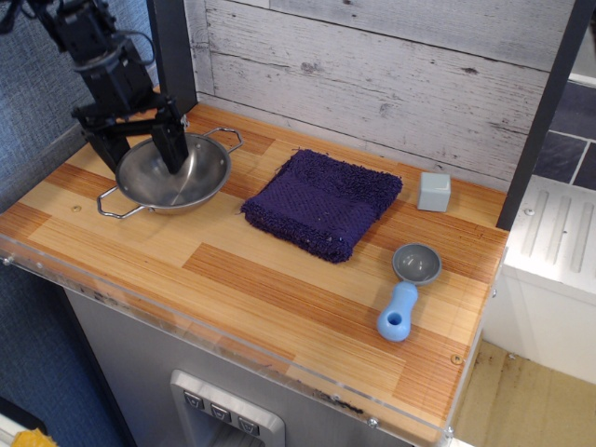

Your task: Move the metal bowl and place it to the left of the blue cloth

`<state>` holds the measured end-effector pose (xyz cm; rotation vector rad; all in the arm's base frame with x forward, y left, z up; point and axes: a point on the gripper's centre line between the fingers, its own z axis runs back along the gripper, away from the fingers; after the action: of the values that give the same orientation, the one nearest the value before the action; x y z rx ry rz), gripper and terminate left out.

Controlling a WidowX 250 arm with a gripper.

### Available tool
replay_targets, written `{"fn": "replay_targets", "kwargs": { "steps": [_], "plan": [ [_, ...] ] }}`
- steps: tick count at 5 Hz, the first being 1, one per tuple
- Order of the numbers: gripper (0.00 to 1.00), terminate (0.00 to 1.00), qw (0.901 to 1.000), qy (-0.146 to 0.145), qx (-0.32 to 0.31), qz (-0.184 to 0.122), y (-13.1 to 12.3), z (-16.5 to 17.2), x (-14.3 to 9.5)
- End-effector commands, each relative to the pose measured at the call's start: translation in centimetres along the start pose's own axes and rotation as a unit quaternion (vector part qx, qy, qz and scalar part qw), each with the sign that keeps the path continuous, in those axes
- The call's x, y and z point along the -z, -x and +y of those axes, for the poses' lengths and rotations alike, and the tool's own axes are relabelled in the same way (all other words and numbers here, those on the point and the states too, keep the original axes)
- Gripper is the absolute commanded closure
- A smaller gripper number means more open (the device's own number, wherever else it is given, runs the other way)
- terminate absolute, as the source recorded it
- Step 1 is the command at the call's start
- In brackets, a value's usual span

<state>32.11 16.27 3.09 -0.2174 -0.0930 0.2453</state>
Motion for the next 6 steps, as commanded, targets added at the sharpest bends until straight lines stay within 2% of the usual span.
{"fn": "replay_targets", "kwargs": {
  "steps": [1, 2, 3, 6],
  "plan": [
    [0.00, 0.00, 0.9972, -0.048, 0.018, -0.054, -0.6, -1.0, -4.9],
    [0.00, 0.00, 0.9937, -0.083, 0.039, -0.065, -0.5, -1.5, -6.8],
    [0.00, 0.00, 0.9884, -0.102, 0.067, -0.091, 0.0, -1.3, -9.6],
    [0.00, 0.00, 0.9884, -0.102, 0.067, -0.091, 0.0, -1.3, -9.6]
  ]
}}
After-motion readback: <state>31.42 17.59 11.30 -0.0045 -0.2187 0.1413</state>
